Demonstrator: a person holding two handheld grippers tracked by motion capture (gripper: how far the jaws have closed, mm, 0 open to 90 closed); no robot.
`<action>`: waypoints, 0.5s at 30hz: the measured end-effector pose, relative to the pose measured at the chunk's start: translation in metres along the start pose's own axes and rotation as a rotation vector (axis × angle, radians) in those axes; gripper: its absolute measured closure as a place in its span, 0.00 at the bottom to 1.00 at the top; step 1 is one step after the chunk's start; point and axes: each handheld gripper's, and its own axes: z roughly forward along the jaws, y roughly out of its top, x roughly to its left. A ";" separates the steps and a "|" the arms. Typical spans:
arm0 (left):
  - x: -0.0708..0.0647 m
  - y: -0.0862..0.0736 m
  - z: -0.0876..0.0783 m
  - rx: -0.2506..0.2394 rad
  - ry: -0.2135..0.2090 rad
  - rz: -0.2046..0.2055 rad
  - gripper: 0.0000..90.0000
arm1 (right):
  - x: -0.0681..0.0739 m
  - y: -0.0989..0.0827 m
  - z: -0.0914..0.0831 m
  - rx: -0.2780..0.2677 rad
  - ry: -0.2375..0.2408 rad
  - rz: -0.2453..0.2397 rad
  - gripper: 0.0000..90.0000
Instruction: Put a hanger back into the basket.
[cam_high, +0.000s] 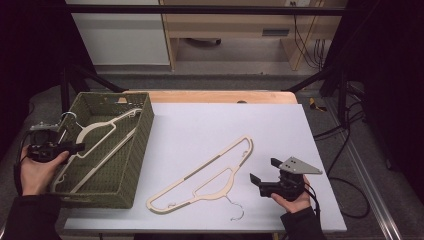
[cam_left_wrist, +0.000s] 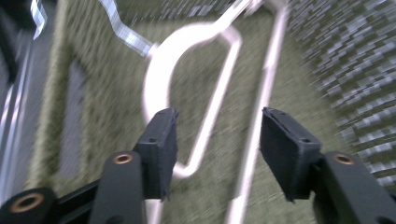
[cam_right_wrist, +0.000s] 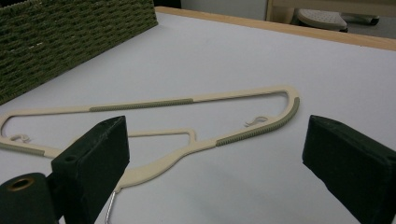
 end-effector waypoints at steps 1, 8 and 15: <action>-0.004 0.001 -0.003 -0.035 -0.020 0.005 0.48 | 0.000 0.000 0.000 0.001 0.001 -0.002 0.09; -0.047 0.006 -0.020 -0.204 -0.133 0.099 0.37 | 0.003 0.001 0.000 0.002 0.013 -0.006 0.08; -0.097 0.004 -0.026 -0.307 -0.239 0.174 0.28 | 0.007 0.001 0.002 0.007 0.016 -0.013 0.08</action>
